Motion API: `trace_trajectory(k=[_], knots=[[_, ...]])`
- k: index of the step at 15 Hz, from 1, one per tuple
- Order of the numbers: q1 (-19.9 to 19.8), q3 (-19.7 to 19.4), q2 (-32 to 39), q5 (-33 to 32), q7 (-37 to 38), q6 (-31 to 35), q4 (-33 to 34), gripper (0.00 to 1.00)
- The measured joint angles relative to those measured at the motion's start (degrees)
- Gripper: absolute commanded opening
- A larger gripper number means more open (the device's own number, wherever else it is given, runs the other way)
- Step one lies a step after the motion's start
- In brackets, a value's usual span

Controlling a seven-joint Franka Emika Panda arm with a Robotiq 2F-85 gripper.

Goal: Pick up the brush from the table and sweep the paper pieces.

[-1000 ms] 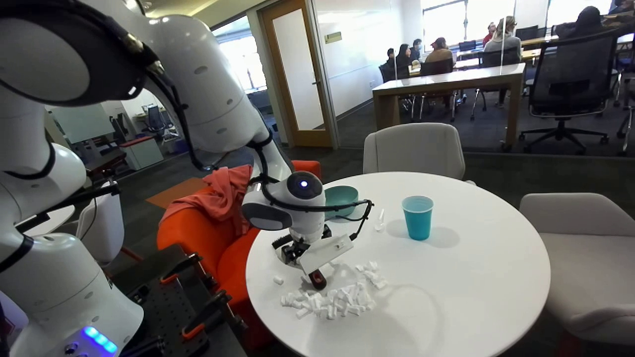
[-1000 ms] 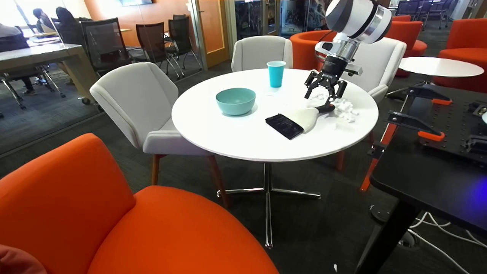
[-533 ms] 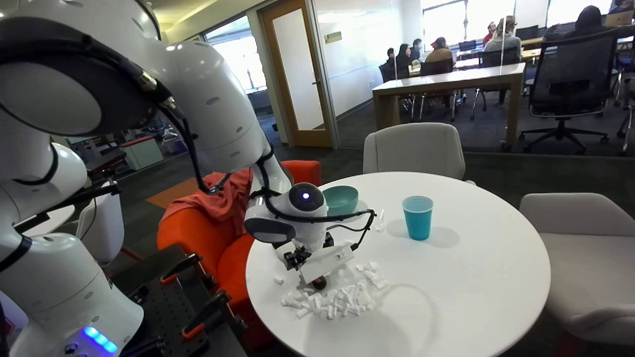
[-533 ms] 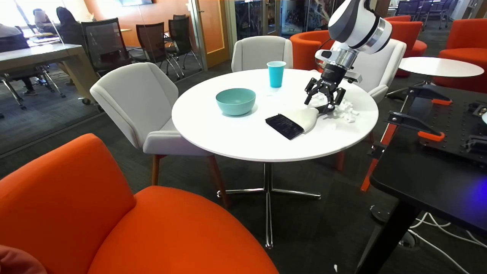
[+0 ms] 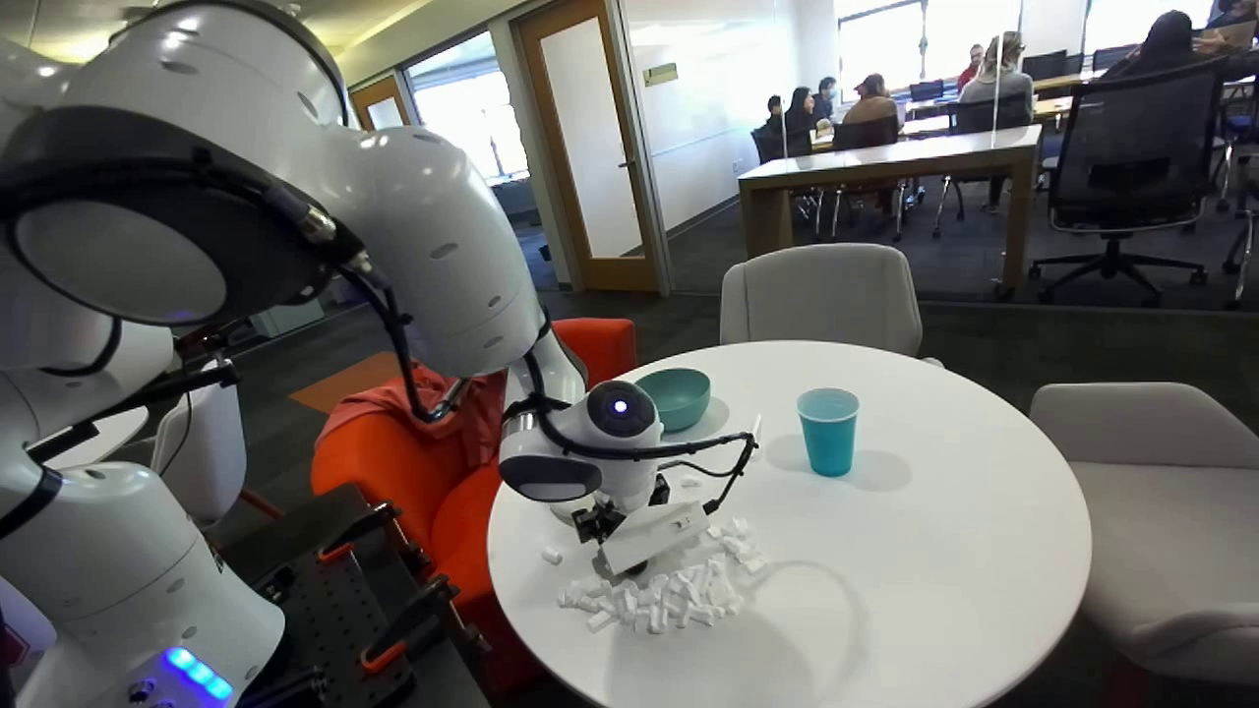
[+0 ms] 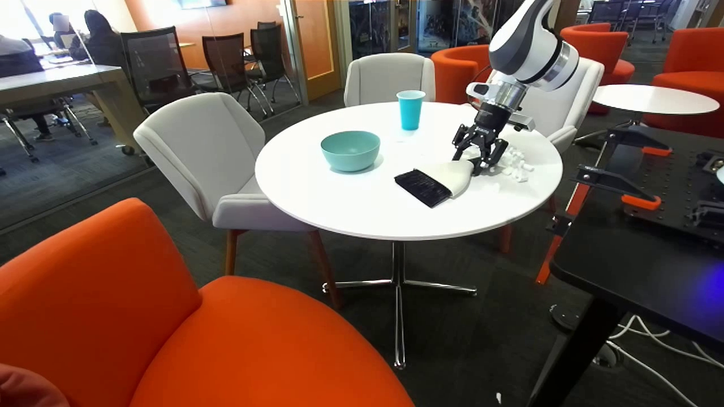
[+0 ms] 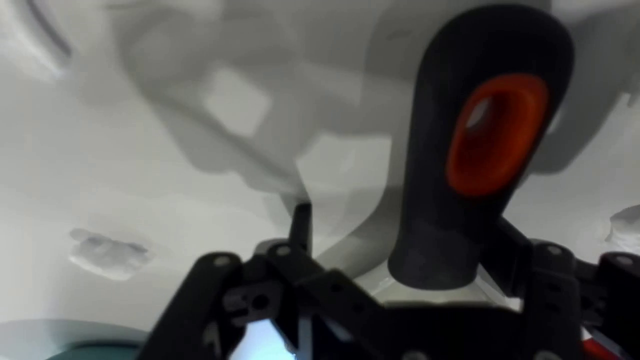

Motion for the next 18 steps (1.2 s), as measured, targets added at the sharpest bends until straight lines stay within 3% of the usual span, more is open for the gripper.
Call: trace_trajectory(k=[5, 6, 14, 18], knots=[[0.0, 0.2, -0.2, -2.6, 4.1, -0.2, 0.8, 0.15], [0.0, 0.2, -0.2, -3.1, 4.7, -0.4, 0.9, 0.12], [0.1, 0.7, -0.6, -6.2, 6.7, -0.8, 0.2, 0.12], [0.0, 3.0, -5.4, -8.7, 6.7, -0.8, -4.1, 0.12]])
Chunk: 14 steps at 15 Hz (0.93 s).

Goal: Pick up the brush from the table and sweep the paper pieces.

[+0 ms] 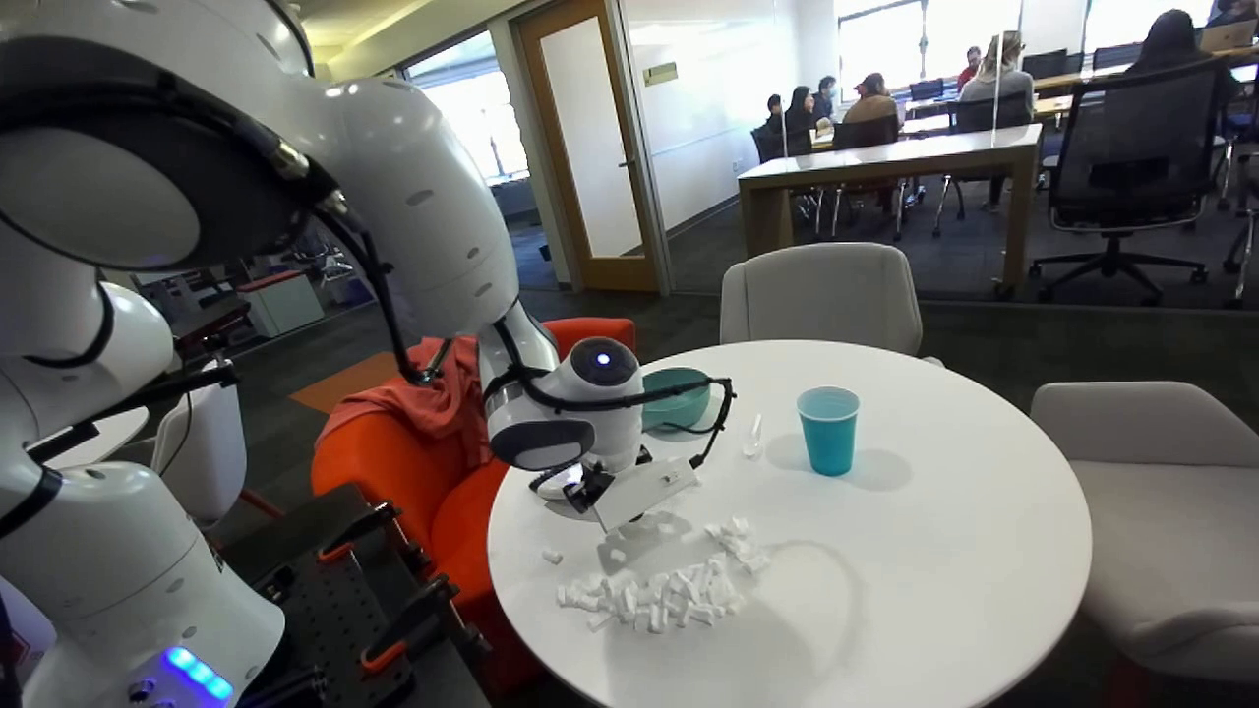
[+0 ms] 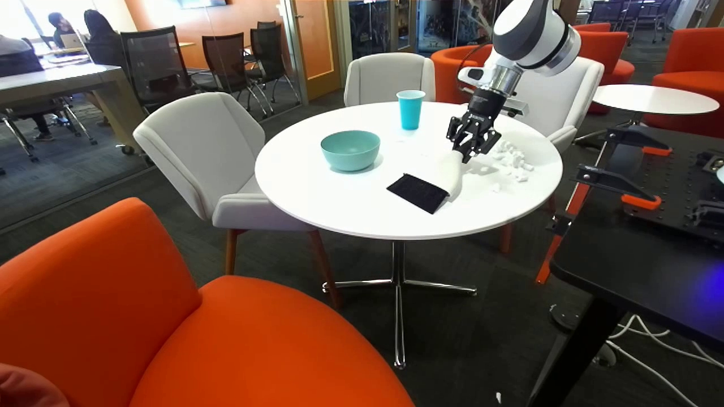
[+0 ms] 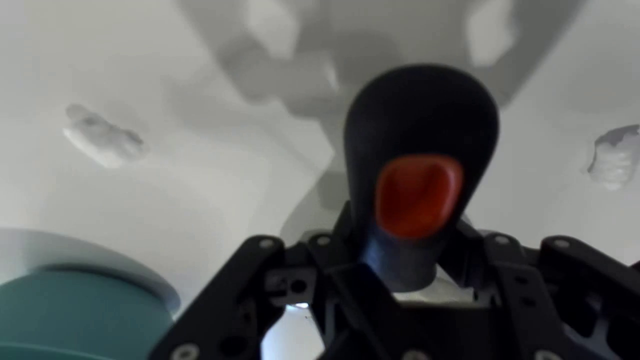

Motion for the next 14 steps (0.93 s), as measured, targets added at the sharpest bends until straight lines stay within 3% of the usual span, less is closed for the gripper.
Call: trace_trajectory(k=[3, 6, 10, 14], knots=[[0.0, 1.9, -5.9, -1.4, 0.0, -0.9, -3.7, 0.12], [-1.0, 5.0, -11.6, -1.7, -0.8, -6.2, -5.4, 0.12], [-4.4, 9.9, -18.0, -0.9, -8.6, -19.2, -5.0, 0.12], [-3.1, 8.9, -24.5, 1.5, -19.2, -32.3, -2.2, 0.12]])
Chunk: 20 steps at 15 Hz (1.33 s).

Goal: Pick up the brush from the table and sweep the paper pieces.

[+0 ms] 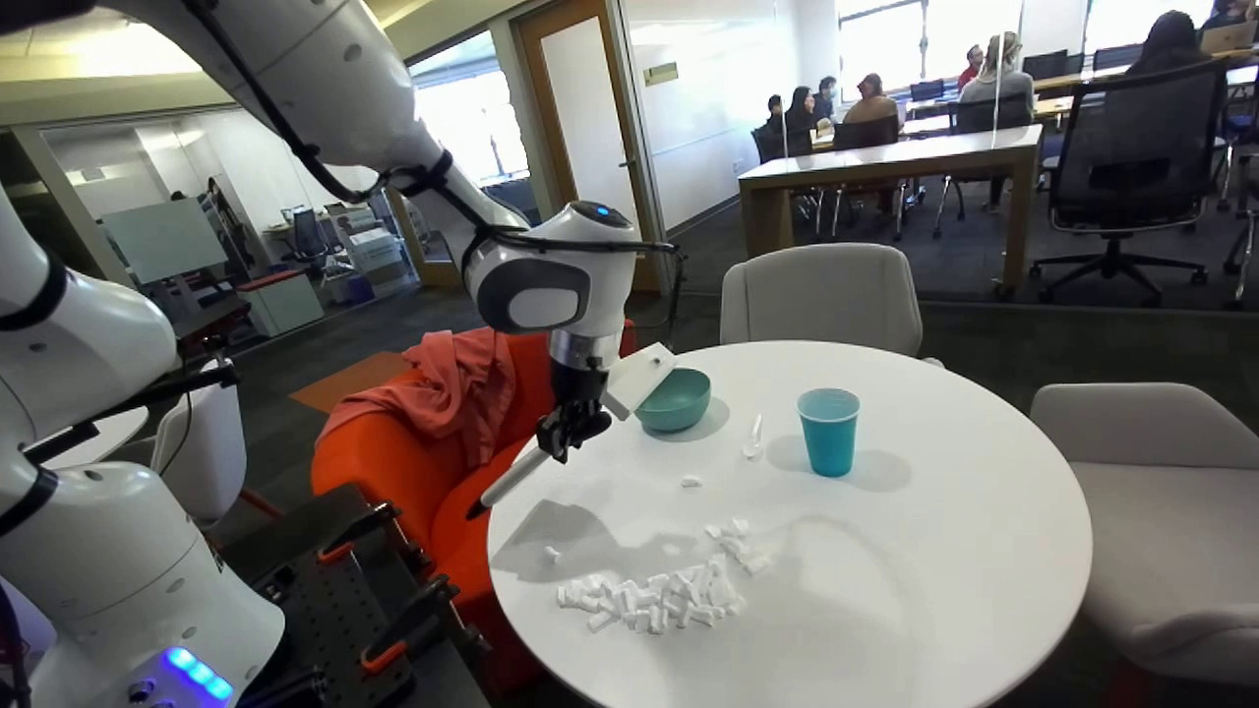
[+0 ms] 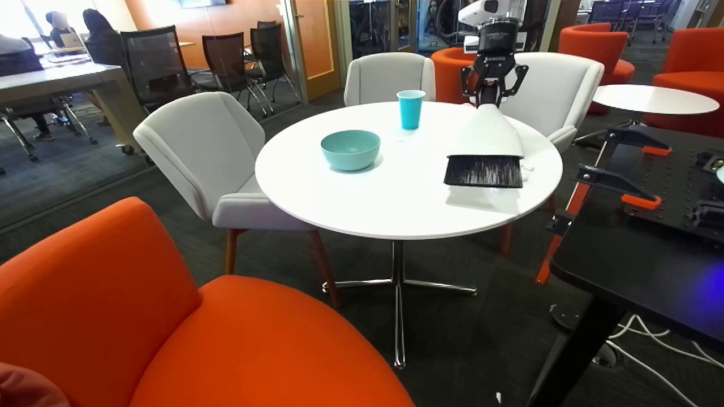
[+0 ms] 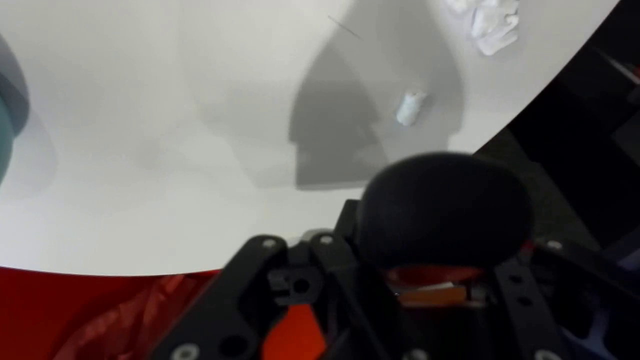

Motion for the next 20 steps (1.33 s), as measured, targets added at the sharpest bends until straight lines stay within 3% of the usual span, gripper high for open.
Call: trace_trajectory(k=[3, 4, 6, 8, 9, 11, 16, 20], knots=[[6.2, -6.2, -4.8, -0.1, -6.7, -5.3, 2.3, 0.12], [9.2, -9.2, -6.0, -0.3, -8.9, -6.3, 3.0, 0.37], [14.6, -14.5, -7.0, 2.3, -10.5, -6.4, 3.2, 0.37], [16.2, -15.9, -6.8, 2.6, -10.5, -6.4, 3.2, 0.37], [16.3, -15.9, -6.8, 2.6, -10.5, -6.4, 3.2, 0.12], [17.9, -17.7, -6.8, 3.5, -10.7, -6.4, 3.3, 0.12], [31.0, -31.9, -6.5, 4.8, -14.9, -6.1, 3.3, 0.12], [36.8, -39.0, -5.7, 4.8, -20.9, -1.5, 3.3, 0.12]])
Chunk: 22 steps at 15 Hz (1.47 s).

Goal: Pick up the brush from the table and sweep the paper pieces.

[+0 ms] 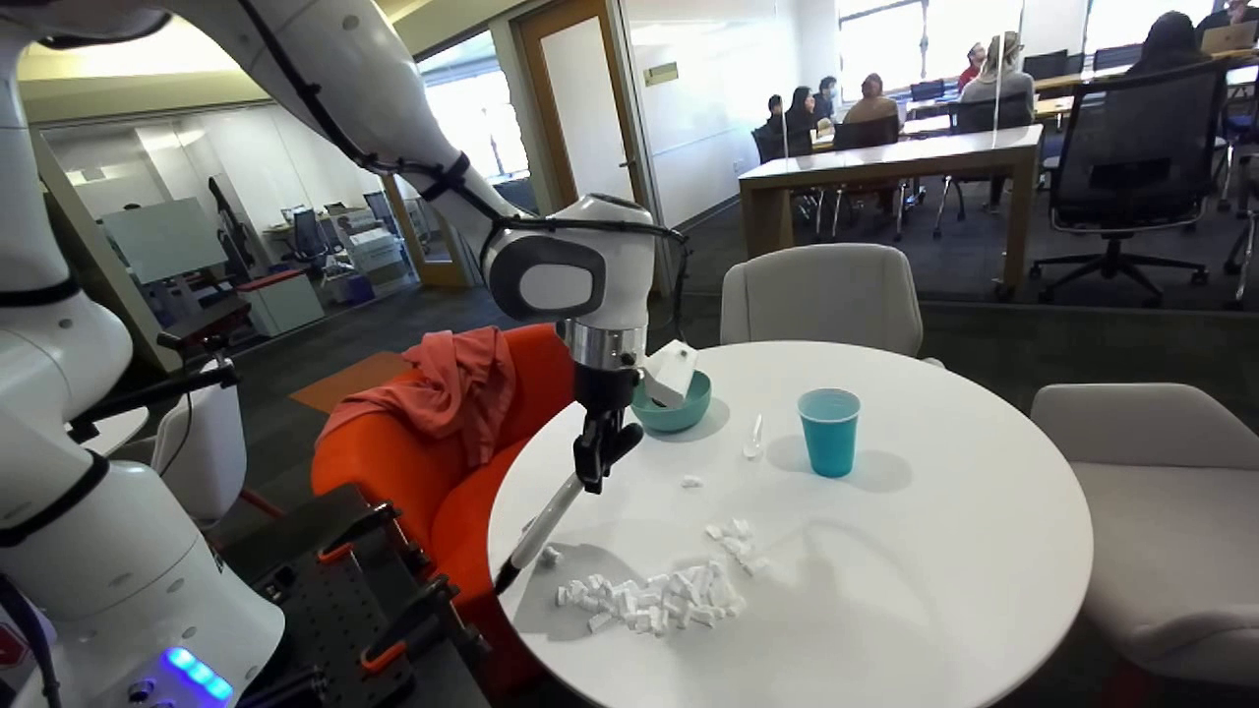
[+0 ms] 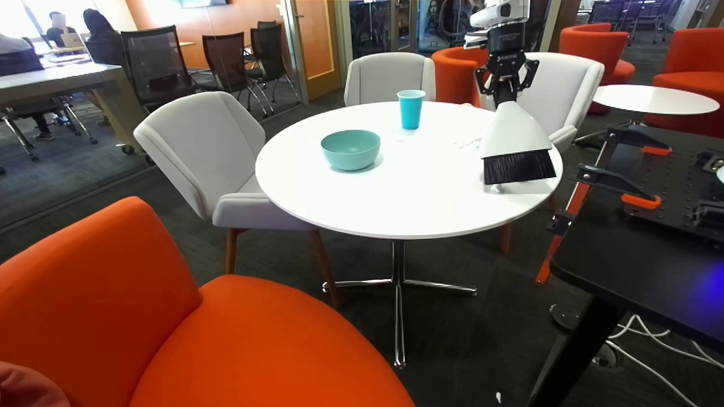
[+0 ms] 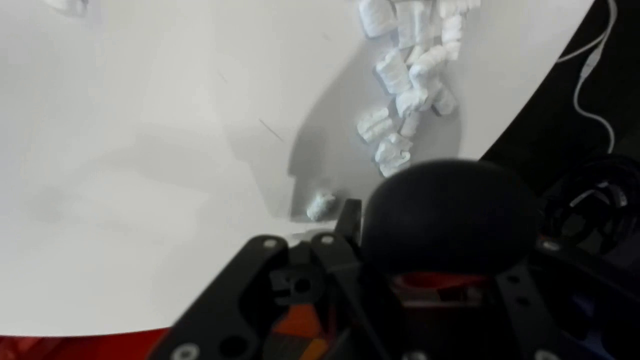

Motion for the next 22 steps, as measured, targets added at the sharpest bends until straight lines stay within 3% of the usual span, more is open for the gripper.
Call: trace_trajectory(k=[2, 3, 6, 9, 15, 20, 22], knots=[[0.7, -1.3, 0.9, 0.2, -2.9, 3.5, 0.0, 0.12], [-0.9, 0.3, 1.4, -0.5, -3.1, 4.8, 0.0, 0.12], [-10.0, 10.0, 3.4, -3.5, -3.0, 6.5, 0.2, 0.12], [-15.4, 14.0, 5.1, -6.3, -3.0, 6.7, 0.6, 0.12], [-18.8, 12.3, 5.4, -8.6, -3.0, 6.7, 1.6, 0.12], [-18.9, 8.9, 4.5, -9.2, -2.9, 7.2, 2.8, 0.12], [-16.6, 5.2, 3.7, -9.1, -2.9, 7.6, 3.3, 0.12]])
